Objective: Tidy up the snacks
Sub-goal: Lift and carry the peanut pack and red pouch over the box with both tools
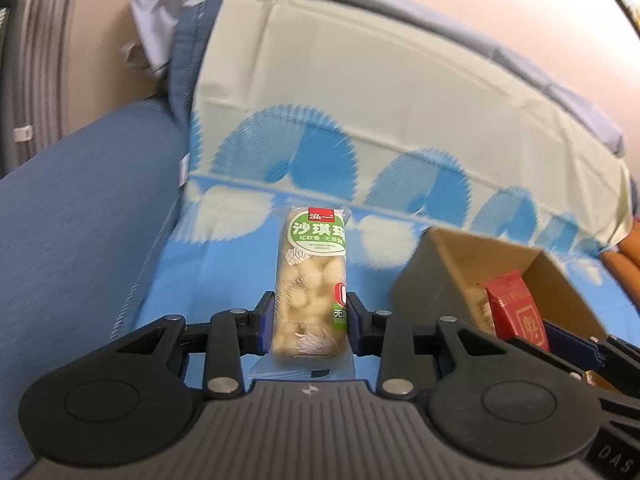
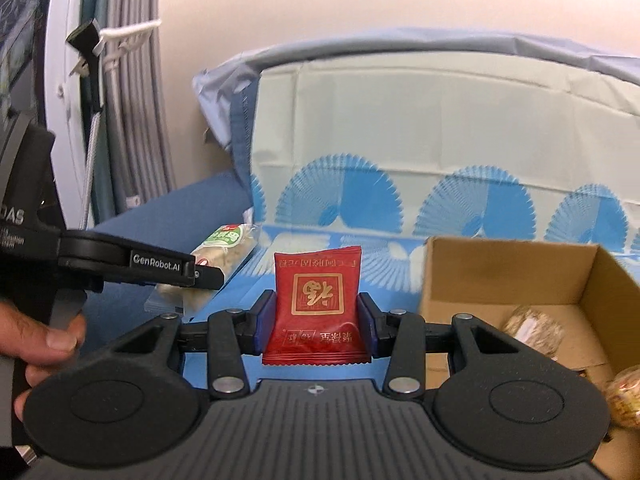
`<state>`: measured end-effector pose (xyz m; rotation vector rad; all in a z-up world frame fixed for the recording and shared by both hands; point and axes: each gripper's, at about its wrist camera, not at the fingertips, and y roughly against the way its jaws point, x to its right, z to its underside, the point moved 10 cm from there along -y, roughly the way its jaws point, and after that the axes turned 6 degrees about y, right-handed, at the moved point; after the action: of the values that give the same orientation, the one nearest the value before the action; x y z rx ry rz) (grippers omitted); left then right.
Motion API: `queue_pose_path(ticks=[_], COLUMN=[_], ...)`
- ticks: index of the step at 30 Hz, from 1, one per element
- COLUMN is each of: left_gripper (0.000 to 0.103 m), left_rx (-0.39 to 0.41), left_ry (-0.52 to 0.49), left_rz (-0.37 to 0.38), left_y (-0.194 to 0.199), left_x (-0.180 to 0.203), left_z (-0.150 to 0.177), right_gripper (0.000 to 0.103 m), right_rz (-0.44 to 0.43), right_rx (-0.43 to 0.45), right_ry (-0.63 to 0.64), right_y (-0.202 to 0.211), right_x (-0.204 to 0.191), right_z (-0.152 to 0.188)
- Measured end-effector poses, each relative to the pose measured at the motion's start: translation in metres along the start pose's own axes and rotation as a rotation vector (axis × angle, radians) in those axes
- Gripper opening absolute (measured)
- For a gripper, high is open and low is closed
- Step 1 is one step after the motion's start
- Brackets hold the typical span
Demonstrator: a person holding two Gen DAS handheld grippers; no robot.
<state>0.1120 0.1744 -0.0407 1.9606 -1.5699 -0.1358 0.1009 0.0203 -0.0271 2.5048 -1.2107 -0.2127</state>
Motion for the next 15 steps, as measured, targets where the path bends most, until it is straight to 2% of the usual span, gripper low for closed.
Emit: queue_pose_path(ticks=[7,15], left_gripper=[0.039,0.039], left_rx=[0.022,0.018], left_ry=[-0.033,-0.084], left_rz=[0.07,0.135], left_y=[-0.011,-0.023], left_x=[0.05,0.1], left_z=[0.003,0.016], right_gripper=[0.045,0.045], right_rz=[0.077,0.181], right_rx=[0.029,0.018], right_ry=[-0.047,-0.095], right_y=[0.016,0.033], right_x=[0.047,0.103], right_z=[-0.008,0.005])
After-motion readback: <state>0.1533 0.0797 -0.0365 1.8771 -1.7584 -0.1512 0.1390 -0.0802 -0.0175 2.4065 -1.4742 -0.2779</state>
